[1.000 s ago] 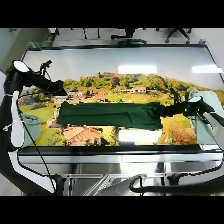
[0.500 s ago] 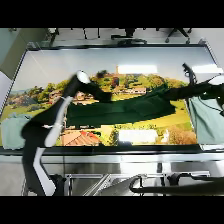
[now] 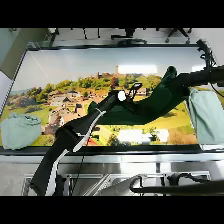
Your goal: Fold the shirts.
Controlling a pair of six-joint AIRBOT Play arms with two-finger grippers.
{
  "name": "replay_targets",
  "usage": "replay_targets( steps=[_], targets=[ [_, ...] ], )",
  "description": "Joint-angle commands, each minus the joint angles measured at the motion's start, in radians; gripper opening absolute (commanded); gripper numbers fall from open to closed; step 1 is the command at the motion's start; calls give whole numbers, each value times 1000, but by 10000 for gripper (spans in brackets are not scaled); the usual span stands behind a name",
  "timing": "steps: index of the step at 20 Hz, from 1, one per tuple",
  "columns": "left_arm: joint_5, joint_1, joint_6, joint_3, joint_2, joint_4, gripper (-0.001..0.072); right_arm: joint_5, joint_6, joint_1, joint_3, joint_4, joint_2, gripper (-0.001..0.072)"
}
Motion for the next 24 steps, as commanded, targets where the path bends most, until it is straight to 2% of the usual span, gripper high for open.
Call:
replay_targets(
  steps=[1,4,7,11,13,14,15,16,18,21,24],
  targets=[
    [-93,72,-5,-18,99,-24,16,3,31,1,15,2,1,17],
    [-288,232,14,17,279,-25,16,-16,53,34,14,78,-11,17],
    [-384,401,13,16,487,-25,16,-97,80,172,14,127,-35,17],
    [-444,586,14,13,697,-24,16,-373,112,505,13,117,-118,19],
    [-423,644,16,-54,785,-24,17,-525,112,687,8,71,-218,26],
    [-410,664,30,-97,822,-24,17,-587,112,766,8,50,-280,82],
    [-402,676,45,-137,850,-24,16,-655,111,847,9,52,-352,366],
    [-394,684,59,-180,877,-24,17,-700,104,916,10,53,-411,550],
    [-368,684,87,-250,914,-24,17,-711,80,1000,17,54,-460,555],
    [-367,684,109,-304,933,-24,16,-661,98,945,17,-3,-357,546],
    [-384,684,109,-307,930,-23,16,-549,231,767,17,-167,-201,546]
  ],
)
